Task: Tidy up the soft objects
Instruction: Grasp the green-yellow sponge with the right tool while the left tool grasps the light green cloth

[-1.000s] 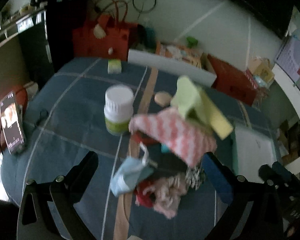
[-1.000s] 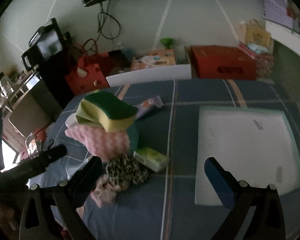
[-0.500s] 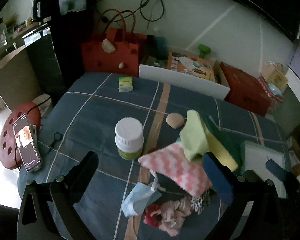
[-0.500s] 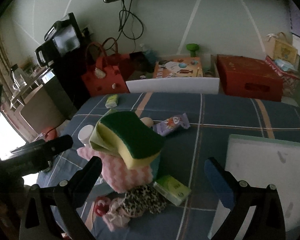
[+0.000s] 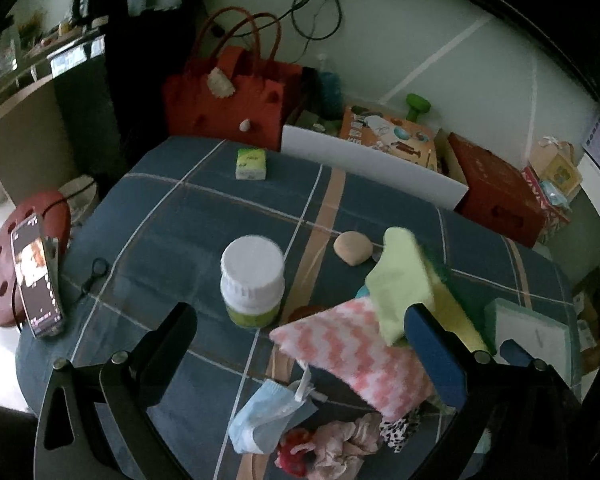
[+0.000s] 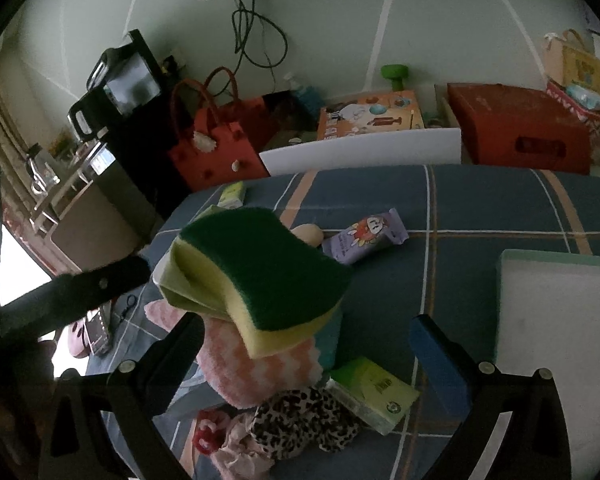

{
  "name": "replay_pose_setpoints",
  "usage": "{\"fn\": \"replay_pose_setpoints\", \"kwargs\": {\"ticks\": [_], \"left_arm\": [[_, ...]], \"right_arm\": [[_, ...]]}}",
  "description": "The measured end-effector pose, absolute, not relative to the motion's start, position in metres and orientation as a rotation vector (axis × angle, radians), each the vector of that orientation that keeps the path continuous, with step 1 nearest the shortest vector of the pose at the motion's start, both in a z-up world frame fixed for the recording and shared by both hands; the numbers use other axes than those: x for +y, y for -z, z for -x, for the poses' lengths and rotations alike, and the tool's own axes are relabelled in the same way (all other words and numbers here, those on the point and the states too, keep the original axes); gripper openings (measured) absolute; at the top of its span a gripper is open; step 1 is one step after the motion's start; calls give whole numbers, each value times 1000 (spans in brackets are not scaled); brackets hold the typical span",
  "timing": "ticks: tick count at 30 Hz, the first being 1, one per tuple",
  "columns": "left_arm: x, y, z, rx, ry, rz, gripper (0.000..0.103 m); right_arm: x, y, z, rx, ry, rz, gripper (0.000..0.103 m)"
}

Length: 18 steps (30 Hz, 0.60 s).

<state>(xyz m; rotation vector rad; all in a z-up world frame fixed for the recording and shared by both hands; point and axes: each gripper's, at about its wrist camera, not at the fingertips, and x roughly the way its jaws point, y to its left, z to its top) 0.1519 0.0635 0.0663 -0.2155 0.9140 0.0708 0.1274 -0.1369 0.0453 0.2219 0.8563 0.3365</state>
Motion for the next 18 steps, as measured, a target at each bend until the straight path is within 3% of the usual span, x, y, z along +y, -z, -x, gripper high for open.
{"fn": "replay_pose_setpoints", "kwargs": {"ticks": [10,16,18], "left_arm": [[81,-52,-142,931,-97,291,103],[82,-56,-137,912,-93,300,103],[83,-57,-136,907,-96,303,103]], "right_arm": [[-133,-46,-125,799,-368,-262,92],[-135,-47,-124,776,-371,-304,70],[-136,-45,-125,783,-382,-319,58]]}}
